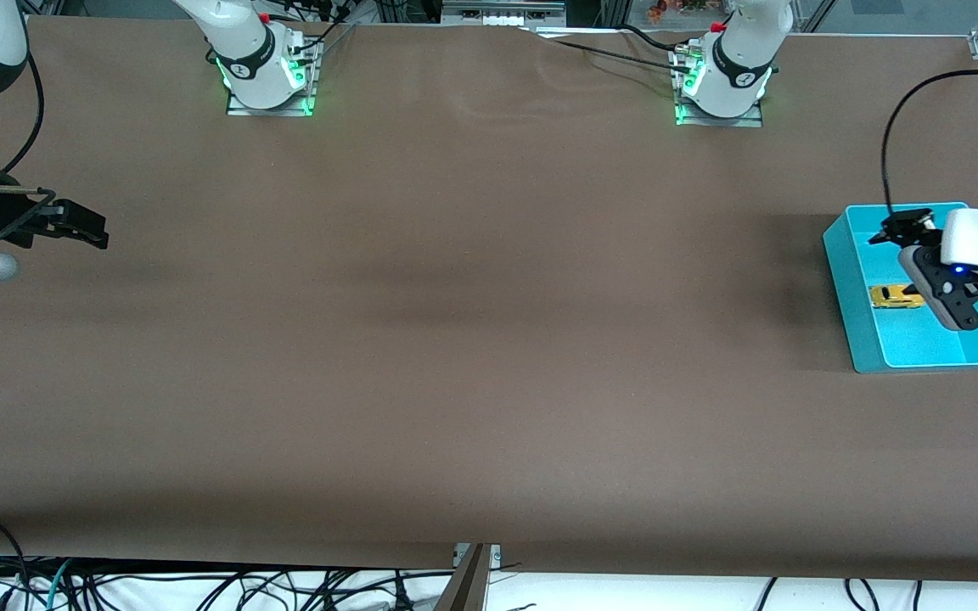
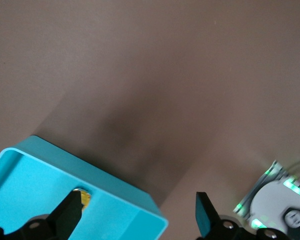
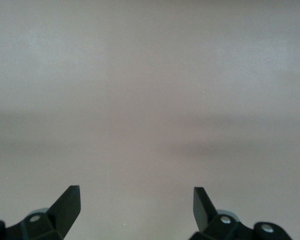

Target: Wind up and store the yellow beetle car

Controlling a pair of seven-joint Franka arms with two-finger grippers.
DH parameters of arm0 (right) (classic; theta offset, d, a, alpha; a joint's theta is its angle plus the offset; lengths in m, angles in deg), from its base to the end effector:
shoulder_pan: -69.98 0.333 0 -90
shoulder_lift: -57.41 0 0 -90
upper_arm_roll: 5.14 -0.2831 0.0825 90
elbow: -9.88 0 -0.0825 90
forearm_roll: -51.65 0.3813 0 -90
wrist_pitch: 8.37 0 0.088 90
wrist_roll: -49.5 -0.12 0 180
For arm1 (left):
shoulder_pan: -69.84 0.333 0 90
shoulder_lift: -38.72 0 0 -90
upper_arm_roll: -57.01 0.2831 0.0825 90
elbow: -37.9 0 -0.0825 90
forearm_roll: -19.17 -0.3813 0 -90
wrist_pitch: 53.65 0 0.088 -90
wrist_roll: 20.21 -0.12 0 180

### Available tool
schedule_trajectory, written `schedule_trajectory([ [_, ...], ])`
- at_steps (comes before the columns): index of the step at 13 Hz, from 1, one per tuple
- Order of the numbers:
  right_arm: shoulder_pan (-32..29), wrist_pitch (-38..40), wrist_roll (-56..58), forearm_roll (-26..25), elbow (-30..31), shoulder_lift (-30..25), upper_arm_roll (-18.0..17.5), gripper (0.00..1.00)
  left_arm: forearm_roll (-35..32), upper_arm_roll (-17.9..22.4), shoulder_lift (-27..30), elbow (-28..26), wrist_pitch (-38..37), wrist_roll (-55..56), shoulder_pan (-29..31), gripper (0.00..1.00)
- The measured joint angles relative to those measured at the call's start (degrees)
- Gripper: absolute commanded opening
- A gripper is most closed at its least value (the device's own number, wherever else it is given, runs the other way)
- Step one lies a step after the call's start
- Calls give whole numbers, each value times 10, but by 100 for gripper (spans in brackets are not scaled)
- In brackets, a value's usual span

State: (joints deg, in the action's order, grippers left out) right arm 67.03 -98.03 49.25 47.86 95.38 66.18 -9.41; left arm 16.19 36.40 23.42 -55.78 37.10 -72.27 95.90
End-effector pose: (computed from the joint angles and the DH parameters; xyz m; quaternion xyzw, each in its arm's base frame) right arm 0.5892 0.0029 0.5278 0.9988 0.0102 -0.0396 0.0279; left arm 0.5819 0.0755 0.4057 0.9057 -0.3961 -0.1211 0.0907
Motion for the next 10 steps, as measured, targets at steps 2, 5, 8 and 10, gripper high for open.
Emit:
schedule_trajectory([
  [2,0,0,0,0,0,0,0,100,1,-40,1,31,-11,128,-2,100],
  [5,-1,0,0,0,0,0,1,100,3,-45,33,59,-16,336,-36,100],
  [8,-1,0,0,0,0,0,1,100,3,55,76,58,-20,461,-156,100],
  [10,-1,0,0,0,0,0,1,100,3,129,92,53,-18,497,-224,100],
])
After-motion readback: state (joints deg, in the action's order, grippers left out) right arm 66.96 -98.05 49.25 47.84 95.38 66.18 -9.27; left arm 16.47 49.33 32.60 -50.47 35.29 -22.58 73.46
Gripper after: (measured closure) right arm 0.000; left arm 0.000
